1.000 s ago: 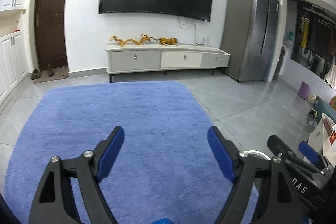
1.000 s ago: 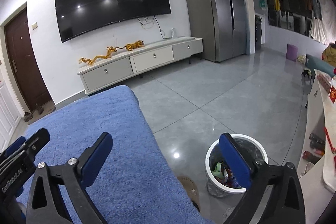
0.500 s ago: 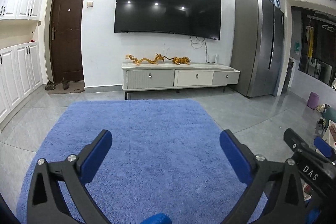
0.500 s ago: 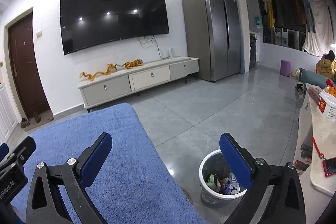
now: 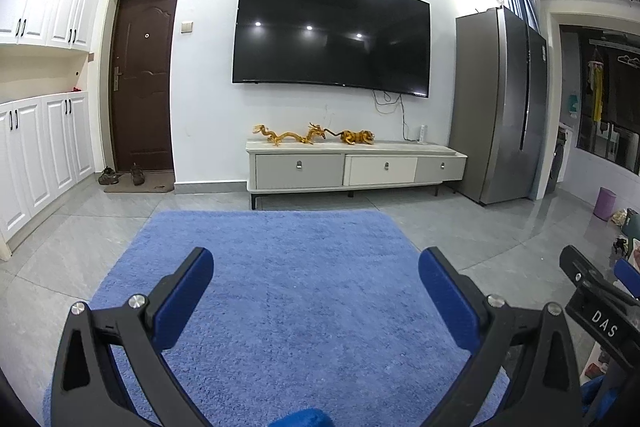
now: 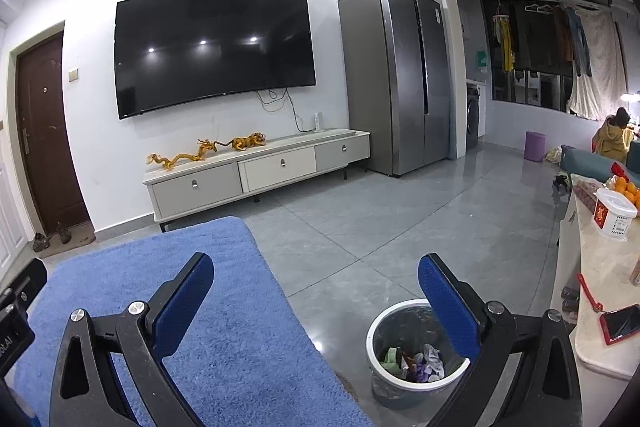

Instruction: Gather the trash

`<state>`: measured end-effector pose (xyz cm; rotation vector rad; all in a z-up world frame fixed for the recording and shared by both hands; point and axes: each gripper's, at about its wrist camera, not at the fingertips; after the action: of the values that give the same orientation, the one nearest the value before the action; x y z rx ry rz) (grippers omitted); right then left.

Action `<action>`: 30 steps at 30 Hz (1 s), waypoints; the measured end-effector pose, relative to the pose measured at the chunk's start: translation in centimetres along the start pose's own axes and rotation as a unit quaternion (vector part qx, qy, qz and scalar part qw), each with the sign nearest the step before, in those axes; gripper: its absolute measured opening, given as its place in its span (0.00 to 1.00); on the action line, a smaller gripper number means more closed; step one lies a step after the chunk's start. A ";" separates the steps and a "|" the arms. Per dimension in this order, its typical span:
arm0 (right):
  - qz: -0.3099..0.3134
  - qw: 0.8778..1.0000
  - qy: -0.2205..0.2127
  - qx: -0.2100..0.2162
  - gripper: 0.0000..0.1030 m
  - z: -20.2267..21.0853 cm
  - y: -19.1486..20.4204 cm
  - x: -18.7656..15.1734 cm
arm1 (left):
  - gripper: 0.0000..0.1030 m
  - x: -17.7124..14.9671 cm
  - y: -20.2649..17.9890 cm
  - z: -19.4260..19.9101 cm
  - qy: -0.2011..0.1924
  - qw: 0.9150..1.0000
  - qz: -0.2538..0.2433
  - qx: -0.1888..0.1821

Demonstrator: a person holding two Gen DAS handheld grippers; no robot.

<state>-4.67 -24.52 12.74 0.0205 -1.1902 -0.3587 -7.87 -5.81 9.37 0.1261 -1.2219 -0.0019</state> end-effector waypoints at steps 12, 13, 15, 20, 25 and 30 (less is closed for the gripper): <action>0.005 1.000 0.011 -0.013 1.00 -0.6 -0.6 -1.0 | 1.00 -0.8 -0.2 -1.1 0.020 1.000 0.000 -0.006; 0.005 1.000 0.013 -0.014 1.00 -0.7 -0.7 -1.1 | 1.00 -0.9 -0.3 -1.2 0.022 1.000 0.000 -0.008; 0.004 1.000 0.014 -0.017 1.00 -0.8 -0.9 -1.2 | 1.00 -1.1 -0.5 -1.3 0.024 1.000 -0.002 -0.010; 0.003 1.000 0.016 -0.025 1.00 -1.0 -1.4 -1.4 | 1.00 -1.4 -0.8 -1.7 0.034 0.999 -0.005 -0.014; 0.003 0.999 0.015 -0.032 1.00 -1.0 -1.7 -1.4 | 1.00 -1.8 -1.2 -2.1 0.042 0.999 -0.012 -0.017; 0.002 0.999 0.010 -0.036 1.00 -0.9 -2.1 -1.3 | 1.00 -2.1 -1.8 -2.0 0.046 0.999 -0.015 -0.023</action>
<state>-4.86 -26.31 10.81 -0.0416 -1.1561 -0.3964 -6.64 -7.21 6.54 0.1038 -1.1274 -0.0489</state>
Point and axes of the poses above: each gripper's, at about its wrist camera, not at the fingertips, and z roughly against the way its jaws point, y to its left, x to its top, and after that the axes turned 9 degrees about -z, right-handed
